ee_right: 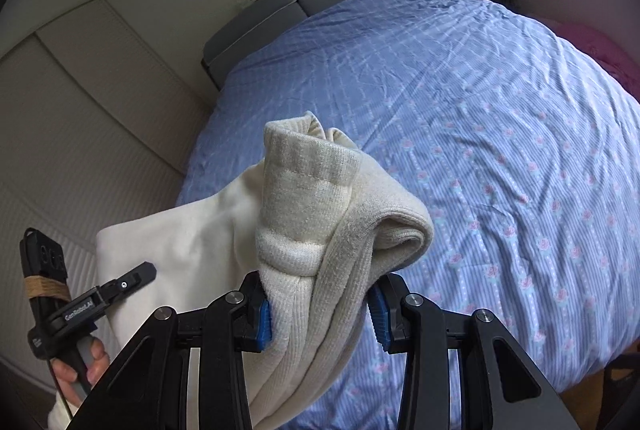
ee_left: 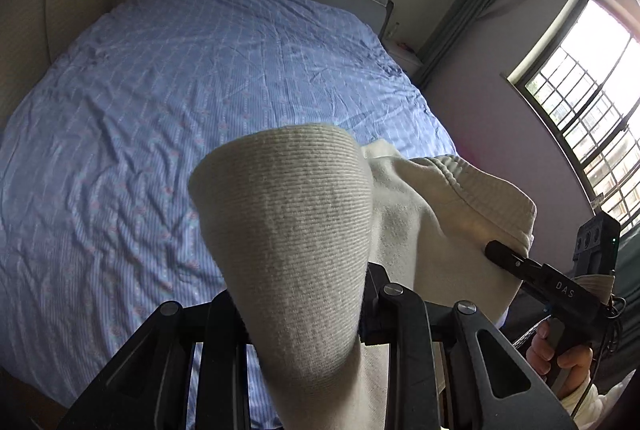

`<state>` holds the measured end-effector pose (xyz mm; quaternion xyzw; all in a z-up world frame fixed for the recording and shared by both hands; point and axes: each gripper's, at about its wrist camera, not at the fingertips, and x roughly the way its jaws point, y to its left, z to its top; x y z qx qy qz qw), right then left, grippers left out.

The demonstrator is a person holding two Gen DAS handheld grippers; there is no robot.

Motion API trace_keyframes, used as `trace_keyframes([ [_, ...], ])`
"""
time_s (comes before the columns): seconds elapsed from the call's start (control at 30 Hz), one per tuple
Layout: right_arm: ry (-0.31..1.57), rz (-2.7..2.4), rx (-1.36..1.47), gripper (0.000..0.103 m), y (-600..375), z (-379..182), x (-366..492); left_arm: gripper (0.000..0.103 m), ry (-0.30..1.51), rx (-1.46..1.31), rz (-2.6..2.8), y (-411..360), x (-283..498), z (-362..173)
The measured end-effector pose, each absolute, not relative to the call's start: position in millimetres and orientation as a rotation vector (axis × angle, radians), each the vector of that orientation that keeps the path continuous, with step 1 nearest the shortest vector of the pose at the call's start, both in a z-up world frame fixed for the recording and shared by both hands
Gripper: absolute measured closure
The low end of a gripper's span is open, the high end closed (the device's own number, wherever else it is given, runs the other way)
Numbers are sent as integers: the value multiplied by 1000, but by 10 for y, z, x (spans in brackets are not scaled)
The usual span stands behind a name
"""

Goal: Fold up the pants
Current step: 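Lift the folded bundle with both grippers and carry it across the bed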

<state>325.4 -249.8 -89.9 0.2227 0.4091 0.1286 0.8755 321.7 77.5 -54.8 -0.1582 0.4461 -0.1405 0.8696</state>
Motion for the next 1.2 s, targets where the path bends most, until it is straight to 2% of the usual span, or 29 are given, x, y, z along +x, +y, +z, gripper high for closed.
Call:
trace_keyframes([
  [0.3, 820, 401, 369, 64, -1419, -628, 3095, 75, 817, -403, -218, 1941, 2632, -345],
  [0.73, 840, 438, 345, 64, 699, -604, 2615, 75, 851, -349, -182, 3966, 2159, -318],
  [1.2, 900, 601, 259, 64, 1874, -684, 2512, 75, 859, -420, -49, 5098, 1823, -462],
])
